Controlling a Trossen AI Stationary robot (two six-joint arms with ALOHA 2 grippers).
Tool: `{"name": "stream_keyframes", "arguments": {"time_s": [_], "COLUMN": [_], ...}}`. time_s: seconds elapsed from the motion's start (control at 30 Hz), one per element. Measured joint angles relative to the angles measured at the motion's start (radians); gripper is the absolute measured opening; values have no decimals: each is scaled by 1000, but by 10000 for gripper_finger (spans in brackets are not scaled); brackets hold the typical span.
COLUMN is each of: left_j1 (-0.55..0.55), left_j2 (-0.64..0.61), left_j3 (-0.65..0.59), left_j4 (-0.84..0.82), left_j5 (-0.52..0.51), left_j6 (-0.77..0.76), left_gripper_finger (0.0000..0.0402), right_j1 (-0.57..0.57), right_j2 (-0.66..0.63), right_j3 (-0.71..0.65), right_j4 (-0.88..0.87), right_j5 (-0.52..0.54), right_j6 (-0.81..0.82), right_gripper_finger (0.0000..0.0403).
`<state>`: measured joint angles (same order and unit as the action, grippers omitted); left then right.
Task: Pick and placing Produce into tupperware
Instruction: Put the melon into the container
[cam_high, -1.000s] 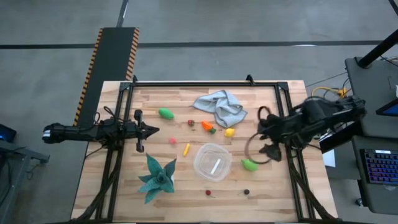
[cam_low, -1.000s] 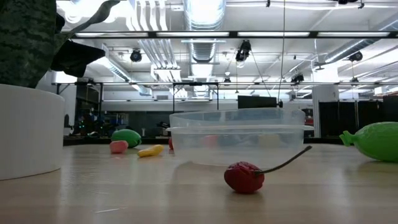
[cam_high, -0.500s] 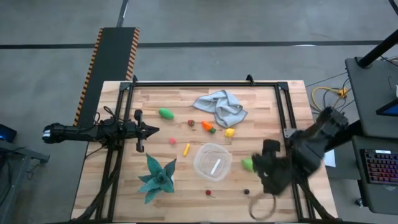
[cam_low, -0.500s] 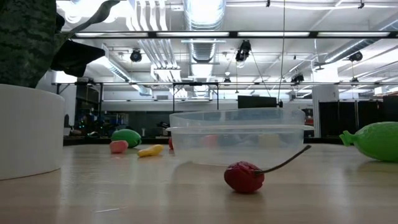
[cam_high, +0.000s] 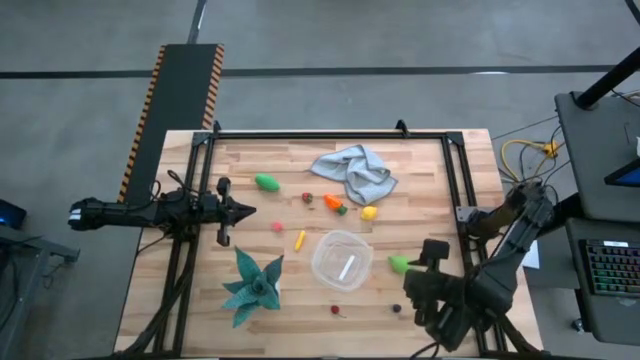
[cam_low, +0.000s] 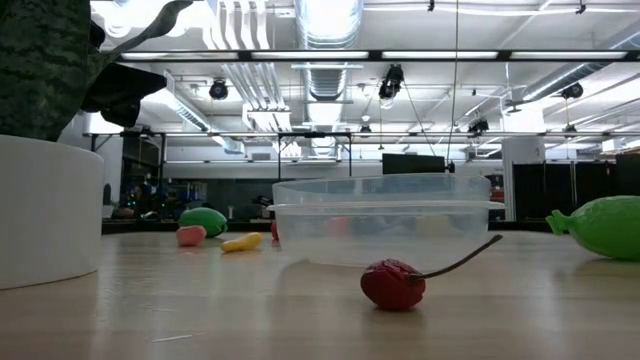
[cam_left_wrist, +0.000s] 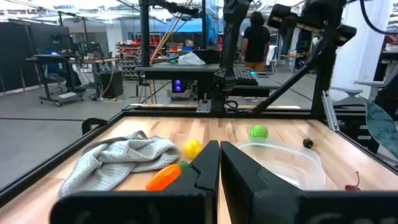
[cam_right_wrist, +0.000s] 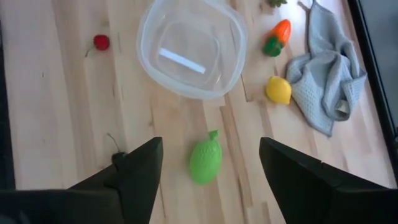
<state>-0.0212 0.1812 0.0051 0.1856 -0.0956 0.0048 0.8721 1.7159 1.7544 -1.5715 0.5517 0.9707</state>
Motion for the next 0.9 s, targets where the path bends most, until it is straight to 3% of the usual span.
{"name": "stream_keyframes", "arguments": {"time_s": [0.17,0.53,0.9], "left_j1": [0,0,0], "left_j2": [-2,4,33], "left_j3": [0,0,0], "left_j4": [35,41,35], "left_j5": [11,13,15], "left_j6": [0,1,1], "left_gripper_finger": [0,0,0], "right_j1": [-33,-135,-163], "right_j2": [21,20,-26], "right_j3": [-25,-231,-441], "right_j4": [2,7,220], "right_j5": [-17,-184,-131], "right_j6": [64,133,67], "right_gripper_finger": [268,354,361]}}
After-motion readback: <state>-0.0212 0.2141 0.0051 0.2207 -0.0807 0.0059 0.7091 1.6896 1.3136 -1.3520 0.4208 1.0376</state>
